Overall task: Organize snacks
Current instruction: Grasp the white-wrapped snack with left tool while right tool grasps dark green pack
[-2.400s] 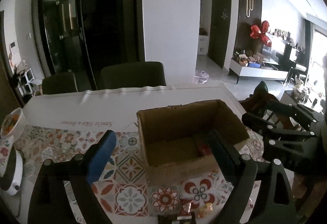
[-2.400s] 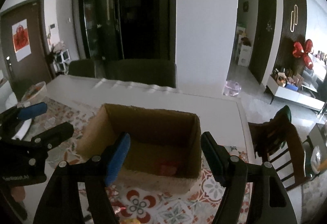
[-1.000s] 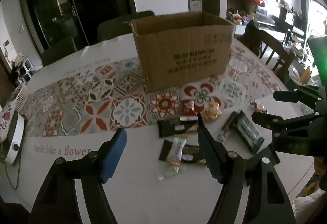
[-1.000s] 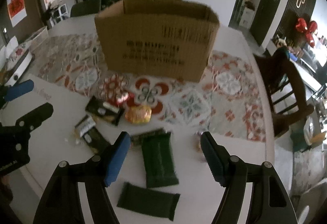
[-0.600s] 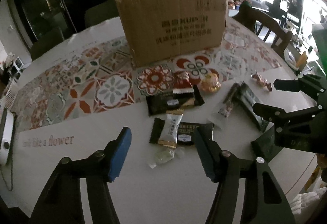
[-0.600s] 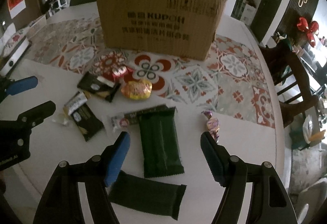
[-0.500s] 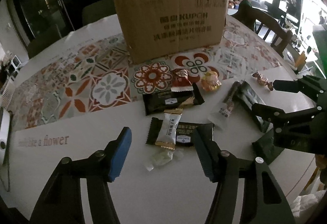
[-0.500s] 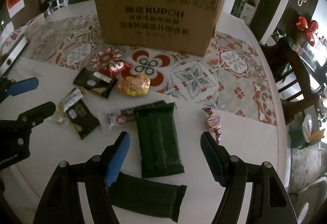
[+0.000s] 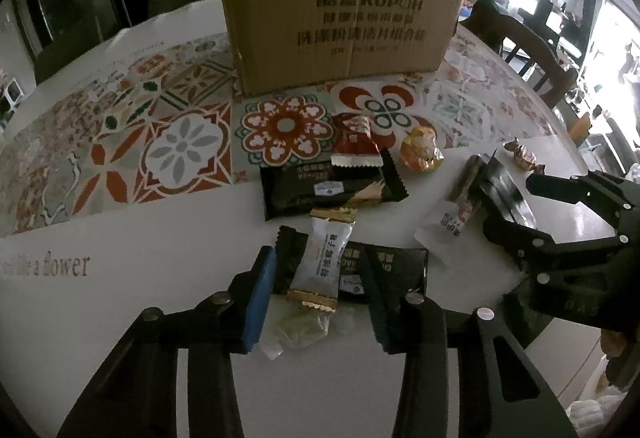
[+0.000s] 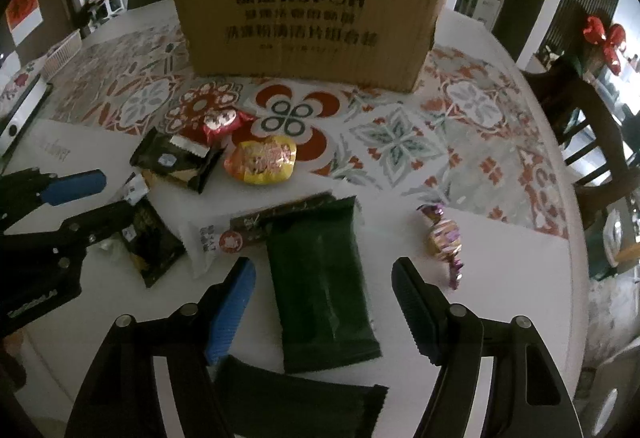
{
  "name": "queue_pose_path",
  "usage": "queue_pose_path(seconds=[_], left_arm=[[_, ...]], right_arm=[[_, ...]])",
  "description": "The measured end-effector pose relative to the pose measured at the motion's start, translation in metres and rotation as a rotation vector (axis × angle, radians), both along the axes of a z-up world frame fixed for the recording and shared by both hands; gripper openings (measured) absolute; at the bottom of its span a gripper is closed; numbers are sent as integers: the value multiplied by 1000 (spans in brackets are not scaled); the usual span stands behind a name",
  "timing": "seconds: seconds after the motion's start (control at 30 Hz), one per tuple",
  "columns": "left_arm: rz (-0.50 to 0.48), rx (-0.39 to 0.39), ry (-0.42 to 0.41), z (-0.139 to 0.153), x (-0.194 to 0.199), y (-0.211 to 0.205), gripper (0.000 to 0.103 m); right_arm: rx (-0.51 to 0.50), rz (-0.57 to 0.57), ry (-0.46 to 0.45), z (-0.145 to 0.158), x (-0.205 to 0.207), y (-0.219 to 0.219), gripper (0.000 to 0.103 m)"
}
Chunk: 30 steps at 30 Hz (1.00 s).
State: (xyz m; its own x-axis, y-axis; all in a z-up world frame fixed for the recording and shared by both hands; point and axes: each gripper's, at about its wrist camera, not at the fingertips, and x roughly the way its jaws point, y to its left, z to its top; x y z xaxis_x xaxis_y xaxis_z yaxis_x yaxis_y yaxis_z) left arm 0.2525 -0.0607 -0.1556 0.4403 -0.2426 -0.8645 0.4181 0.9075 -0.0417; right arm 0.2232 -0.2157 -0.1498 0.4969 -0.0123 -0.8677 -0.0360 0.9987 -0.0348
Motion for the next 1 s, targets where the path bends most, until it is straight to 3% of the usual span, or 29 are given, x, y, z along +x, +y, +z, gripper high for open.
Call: queue_pose_path(seconds=[0.13,0.2,0.27,0.33,0.4,0.67,1.0], left_arm=[[0,-5,16,-3,1,0,31],[2,-10,18,-3,1,0,29],[3,-13,19,-3,2,0,24],[4,-10,16,-2,2,0,23],[5,-10,13,-2,1,-1,23],[16,-22,-1,8,-4,-2,22],[19,-41,-83,49,-15,-7,22]], right_arm=[[1,0,5,-3,2,1,69],[8,3,14,-5,2,1,61],[19,4,26,-8,3,0,60],[25,-1,31,-9,3,0,50],[24,2,28,-8,2,0,48],[15,1,5,1,-5,1,47],[47,0,-63,35,-11,-4,47]])
